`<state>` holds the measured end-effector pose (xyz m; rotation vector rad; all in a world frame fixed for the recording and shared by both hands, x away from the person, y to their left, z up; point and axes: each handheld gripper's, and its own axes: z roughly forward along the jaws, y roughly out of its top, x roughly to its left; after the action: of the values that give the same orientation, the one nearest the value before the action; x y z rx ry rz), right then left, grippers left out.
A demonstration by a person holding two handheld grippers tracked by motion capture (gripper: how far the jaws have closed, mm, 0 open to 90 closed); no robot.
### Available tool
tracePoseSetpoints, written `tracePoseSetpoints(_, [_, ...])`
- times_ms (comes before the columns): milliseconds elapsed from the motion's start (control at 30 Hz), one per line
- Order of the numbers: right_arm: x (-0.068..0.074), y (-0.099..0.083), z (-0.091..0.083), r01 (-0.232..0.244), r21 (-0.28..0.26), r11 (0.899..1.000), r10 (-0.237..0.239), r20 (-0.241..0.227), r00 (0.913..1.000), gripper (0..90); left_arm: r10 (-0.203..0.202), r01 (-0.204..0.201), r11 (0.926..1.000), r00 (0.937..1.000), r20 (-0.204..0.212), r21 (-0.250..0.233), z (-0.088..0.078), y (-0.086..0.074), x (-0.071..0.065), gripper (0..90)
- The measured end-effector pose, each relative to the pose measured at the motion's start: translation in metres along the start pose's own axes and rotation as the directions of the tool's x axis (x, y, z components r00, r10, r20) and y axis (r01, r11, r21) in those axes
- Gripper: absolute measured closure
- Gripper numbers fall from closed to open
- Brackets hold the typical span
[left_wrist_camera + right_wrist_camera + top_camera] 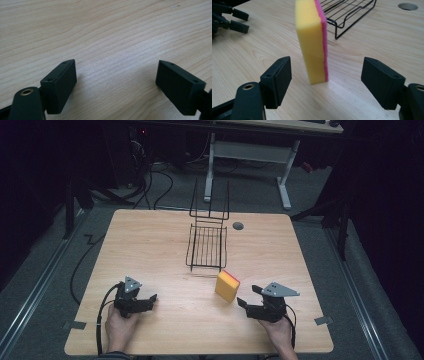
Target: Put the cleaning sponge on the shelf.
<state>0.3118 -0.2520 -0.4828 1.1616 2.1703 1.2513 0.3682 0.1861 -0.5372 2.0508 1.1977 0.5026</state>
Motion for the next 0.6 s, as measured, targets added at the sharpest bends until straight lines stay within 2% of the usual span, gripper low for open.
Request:
tracePoseSetpoints(300, [0.009,0.016,0.008,0.021,-0.007,1.0,-0.021,-0.025,0.9995,25.1,0.0,0.0,1.0,1.0,0.0,0.0,0.0,0.0,0.0,17.5])
tracePoseSetpoints(600, [0.014,0.026,0.021,0.049,0.008,0.999,-0.049,-0.023,0.9985,26.0,-0.001,0.001,1.0,1.0,0.0,0.0,0.0,0.0,0.0,17.5])
